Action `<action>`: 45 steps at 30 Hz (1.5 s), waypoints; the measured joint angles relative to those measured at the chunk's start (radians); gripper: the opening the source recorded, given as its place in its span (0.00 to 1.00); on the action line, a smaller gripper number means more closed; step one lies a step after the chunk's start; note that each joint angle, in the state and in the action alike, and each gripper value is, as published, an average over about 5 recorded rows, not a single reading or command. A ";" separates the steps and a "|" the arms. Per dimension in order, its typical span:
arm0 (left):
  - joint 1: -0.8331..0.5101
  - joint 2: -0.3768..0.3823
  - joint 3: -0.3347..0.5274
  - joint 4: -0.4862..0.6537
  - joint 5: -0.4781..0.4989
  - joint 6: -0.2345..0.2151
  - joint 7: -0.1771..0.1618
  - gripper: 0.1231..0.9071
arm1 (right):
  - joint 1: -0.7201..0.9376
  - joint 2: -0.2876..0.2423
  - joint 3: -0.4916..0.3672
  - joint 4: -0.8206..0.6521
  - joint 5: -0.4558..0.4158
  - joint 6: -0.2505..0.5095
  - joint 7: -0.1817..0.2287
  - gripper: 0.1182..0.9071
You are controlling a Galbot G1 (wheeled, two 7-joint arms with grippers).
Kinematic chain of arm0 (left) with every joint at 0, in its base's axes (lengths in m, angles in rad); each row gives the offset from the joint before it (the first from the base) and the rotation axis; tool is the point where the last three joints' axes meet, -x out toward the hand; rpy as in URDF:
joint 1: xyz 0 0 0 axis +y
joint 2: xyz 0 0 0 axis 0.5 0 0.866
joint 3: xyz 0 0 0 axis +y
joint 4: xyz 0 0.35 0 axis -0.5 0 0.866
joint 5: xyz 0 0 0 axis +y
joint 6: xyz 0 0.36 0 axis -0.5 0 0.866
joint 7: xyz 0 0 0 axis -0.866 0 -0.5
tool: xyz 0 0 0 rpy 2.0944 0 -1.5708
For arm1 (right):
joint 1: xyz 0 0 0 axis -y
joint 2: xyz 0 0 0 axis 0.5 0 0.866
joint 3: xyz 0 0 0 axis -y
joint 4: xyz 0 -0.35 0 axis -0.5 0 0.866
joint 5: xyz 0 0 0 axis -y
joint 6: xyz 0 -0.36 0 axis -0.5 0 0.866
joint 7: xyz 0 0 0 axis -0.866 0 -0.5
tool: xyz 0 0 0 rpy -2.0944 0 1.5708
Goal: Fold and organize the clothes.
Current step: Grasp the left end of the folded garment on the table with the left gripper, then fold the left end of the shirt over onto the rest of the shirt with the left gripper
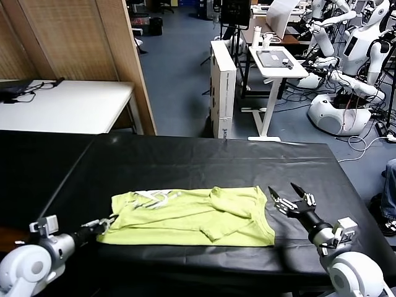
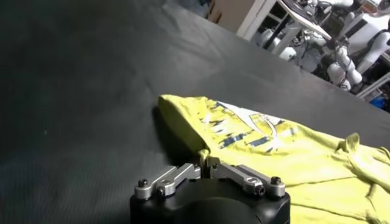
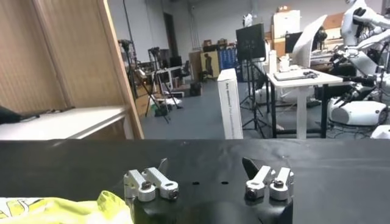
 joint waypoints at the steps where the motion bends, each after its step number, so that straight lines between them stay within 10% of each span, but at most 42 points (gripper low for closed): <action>1: 0.004 0.009 -0.007 -0.001 -0.001 0.000 0.001 0.08 | 0.003 0.002 -0.002 -0.002 -0.001 0.001 0.001 1.00; 14: 0.057 0.162 -0.136 0.027 -0.021 -0.002 0.025 0.08 | 0.036 0.027 -0.029 -0.026 -0.017 0.010 0.019 1.00; 24: 0.075 0.155 -0.182 -0.067 -0.032 -0.003 -0.028 0.08 | 0.031 0.050 -0.042 -0.034 -0.064 0.021 0.013 1.00; 45: -0.178 -0.118 0.315 -0.198 -0.031 -0.004 -0.096 0.08 | -0.087 0.107 0.023 -0.032 -0.211 0.036 0.018 1.00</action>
